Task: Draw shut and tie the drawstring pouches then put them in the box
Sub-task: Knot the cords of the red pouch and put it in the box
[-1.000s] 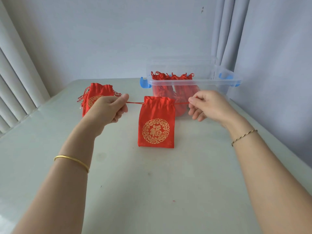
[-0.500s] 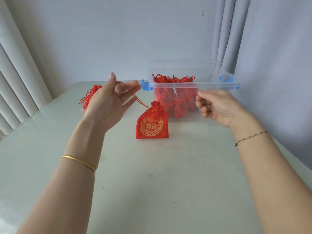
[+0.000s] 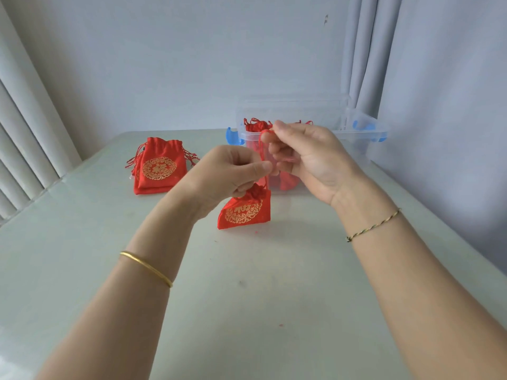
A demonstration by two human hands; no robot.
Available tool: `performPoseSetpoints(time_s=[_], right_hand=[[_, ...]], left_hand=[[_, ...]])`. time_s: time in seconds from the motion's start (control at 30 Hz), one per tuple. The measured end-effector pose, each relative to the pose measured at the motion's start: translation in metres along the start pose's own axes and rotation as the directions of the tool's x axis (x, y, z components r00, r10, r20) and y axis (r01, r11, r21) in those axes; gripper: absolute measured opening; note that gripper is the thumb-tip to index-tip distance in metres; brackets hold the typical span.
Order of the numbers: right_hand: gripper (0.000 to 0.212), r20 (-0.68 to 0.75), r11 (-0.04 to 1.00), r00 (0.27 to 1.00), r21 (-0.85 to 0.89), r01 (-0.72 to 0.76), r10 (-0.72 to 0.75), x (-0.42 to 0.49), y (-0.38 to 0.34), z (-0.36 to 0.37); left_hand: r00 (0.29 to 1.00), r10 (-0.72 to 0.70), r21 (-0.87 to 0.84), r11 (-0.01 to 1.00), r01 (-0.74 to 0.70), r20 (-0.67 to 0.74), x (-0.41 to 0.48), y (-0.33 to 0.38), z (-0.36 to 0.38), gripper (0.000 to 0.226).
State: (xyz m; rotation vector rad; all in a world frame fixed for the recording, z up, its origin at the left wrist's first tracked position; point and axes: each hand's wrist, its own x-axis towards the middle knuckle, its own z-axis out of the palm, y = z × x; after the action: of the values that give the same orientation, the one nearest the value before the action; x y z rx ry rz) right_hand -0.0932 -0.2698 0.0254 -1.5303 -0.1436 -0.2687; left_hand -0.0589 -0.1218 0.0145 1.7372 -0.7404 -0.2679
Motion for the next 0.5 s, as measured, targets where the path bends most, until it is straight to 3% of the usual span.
performPoseSetpoints(time_s=[0.1,0.23,0.33,0.5], right_hand=[[0.038,-0.029,0.991,0.993,-0.057,-0.119,0.117,0.002,0.005,-0.007],[0.020,0.060,0.954,0.976,-0.232,-0.191,0.210,-0.001,0.010,-0.010],[0.023,0.120,0.957,0.975,-0.246,-0.153,0.187,-0.002,0.013,-0.007],[0.028,0.075,0.986,0.994,-0.155,-0.068,0.081,0.003,0.011,-0.018]], left_hand=[[1.000,-0.023,-0.081,0.997,0.021,-0.015,0.000,-0.001,-0.001,0.031],[0.999,-0.042,-0.193,0.981,0.038,-0.016,0.001,-0.001,-0.004,0.023],[0.999,-0.050,-0.225,0.973,0.045,-0.016,0.001,-0.002,-0.004,0.022],[0.994,-0.071,-0.328,0.944,0.039,-0.087,0.003,-0.003,-0.008,0.017]])
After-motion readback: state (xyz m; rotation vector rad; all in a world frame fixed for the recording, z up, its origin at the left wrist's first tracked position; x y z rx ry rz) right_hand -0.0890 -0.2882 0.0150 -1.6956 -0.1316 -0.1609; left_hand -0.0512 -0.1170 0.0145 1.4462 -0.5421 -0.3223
